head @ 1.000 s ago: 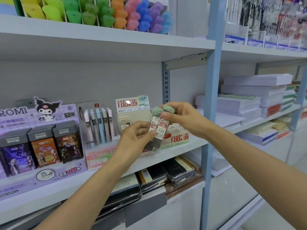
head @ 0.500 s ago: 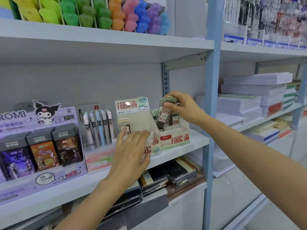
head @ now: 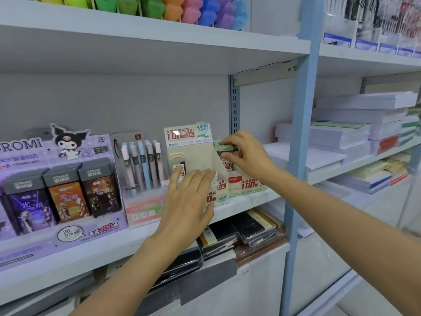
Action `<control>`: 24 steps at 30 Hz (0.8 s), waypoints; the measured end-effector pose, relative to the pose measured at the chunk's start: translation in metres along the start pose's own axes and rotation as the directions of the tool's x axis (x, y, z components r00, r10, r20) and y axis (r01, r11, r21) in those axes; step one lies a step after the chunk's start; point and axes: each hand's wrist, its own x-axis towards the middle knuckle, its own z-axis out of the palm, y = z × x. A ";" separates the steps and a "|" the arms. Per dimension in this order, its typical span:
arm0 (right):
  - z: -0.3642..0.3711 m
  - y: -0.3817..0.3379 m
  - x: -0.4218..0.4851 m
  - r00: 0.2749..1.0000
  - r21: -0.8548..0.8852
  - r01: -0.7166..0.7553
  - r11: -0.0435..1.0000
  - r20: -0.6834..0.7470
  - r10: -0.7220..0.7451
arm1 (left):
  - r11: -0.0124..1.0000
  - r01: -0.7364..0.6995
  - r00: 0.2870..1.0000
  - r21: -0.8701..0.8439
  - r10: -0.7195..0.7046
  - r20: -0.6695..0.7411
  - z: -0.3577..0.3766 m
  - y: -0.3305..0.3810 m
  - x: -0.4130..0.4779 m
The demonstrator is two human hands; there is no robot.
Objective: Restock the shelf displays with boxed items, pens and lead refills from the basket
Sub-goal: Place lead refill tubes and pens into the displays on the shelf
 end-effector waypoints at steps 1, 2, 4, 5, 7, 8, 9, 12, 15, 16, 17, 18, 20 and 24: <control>-0.002 0.000 -0.002 1.000 -0.013 -0.009 1.000 -0.011 0.009 | 1.000 -0.002 1.000 0.006 0.002 0.004 0.000 0.000 -0.001; -0.004 -0.001 -0.004 1.000 -0.010 -0.023 1.000 -0.009 0.023 | 1.000 -0.001 1.000 0.017 0.001 0.004 0.000 0.001 -0.002; -0.009 -0.007 -0.012 1.000 -0.008 -0.018 1.000 -0.009 0.018 | 0.999 0.006 1.000 0.042 -0.005 -0.028 0.000 0.004 -0.008; -0.011 -0.011 -0.017 1.000 -0.008 0.003 1.000 -0.030 -0.003 | 0.999 0.014 0.998 0.033 -0.012 -0.058 -0.001 0.006 -0.014; -0.013 -0.025 -0.033 0.990 0.025 0.082 0.996 -0.119 -0.078 | 0.999 0.027 0.988 -0.033 -0.032 -0.152 0.001 0.012 -0.030; -0.013 -0.033 -0.044 0.980 0.067 0.130 0.989 -0.161 -0.118 | 0.998 0.029 0.975 -0.059 -0.042 -0.216 0.006 0.014 -0.042; -0.010 -0.043 -0.056 0.972 0.119 0.175 0.977 -0.181 -0.152 | 0.996 0.036 0.961 -0.077 -0.056 -0.269 0.013 0.016 -0.057; 0.014 -0.070 -0.103 0.971 0.284 0.236 0.929 -0.093 -0.218 | 0.986 0.088 0.950 -0.143 -0.127 -0.285 0.044 0.026 -0.118; 0.064 -0.082 -0.163 0.961 0.400 0.160 0.902 0.144 -0.235 | 0.962 0.166 0.978 -0.215 -0.189 -0.092 0.085 0.039 -0.200; 0.085 -0.083 -0.185 0.946 0.406 0.113 0.907 0.234 -0.223 | 0.953 0.192 0.981 -0.235 -0.194 0.017 0.099 0.042 -0.229; 0.107 -0.080 -0.208 0.922 0.398 0.057 0.916 0.332 -0.201 | 0.945 0.219 0.972 -0.244 -0.189 0.140 0.112 0.045 -0.258; 0.130 -0.077 -0.232 0.880 0.380 -0.007 0.925 0.441 -0.175 | 0.938 0.250 0.945 -0.240 -0.182 0.272 0.125 0.048 -0.286; 0.174 -0.064 -0.283 0.736 0.320 -0.127 0.939 0.665 -0.127 | 0.927 0.323 0.842 -0.190 -0.190 0.505 0.145 0.054 -0.337; 0.239 -0.032 -0.391 0.295 0.109 -0.289 0.951 0.955 -0.019 | 0.902 0.429 0.654 -0.058 -0.265 0.709 0.167 0.062 -0.414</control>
